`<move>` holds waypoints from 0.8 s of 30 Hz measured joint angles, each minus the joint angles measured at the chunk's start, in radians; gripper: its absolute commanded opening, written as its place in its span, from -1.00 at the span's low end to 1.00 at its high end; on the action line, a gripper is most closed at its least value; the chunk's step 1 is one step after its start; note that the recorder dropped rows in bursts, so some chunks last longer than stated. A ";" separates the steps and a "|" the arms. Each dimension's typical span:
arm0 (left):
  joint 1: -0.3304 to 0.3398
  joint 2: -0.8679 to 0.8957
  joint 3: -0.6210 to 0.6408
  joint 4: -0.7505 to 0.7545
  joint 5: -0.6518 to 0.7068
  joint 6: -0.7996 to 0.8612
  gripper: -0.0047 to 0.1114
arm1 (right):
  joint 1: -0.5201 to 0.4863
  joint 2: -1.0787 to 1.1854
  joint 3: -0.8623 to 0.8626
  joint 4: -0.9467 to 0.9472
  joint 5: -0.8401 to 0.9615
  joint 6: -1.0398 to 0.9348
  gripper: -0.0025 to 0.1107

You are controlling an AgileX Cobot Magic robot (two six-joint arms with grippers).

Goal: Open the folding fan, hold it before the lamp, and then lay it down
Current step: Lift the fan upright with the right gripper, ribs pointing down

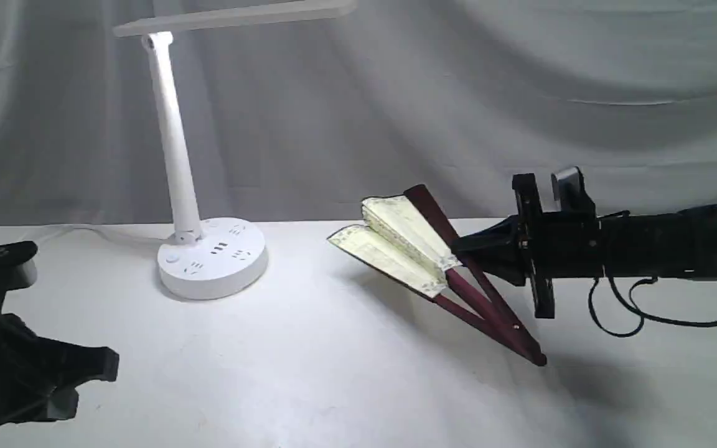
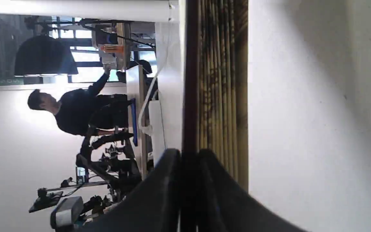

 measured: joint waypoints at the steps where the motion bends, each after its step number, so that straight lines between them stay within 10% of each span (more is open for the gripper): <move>1: 0.000 0.000 0.000 0.000 0.000 0.000 -0.76 | 0.000 0.000 0.000 0.013 0.000 0.008 -0.85; 24: 0.000 0.000 0.000 0.000 0.047 0.052 -0.85 | 0.000 -0.147 0.066 0.064 0.002 0.044 -0.96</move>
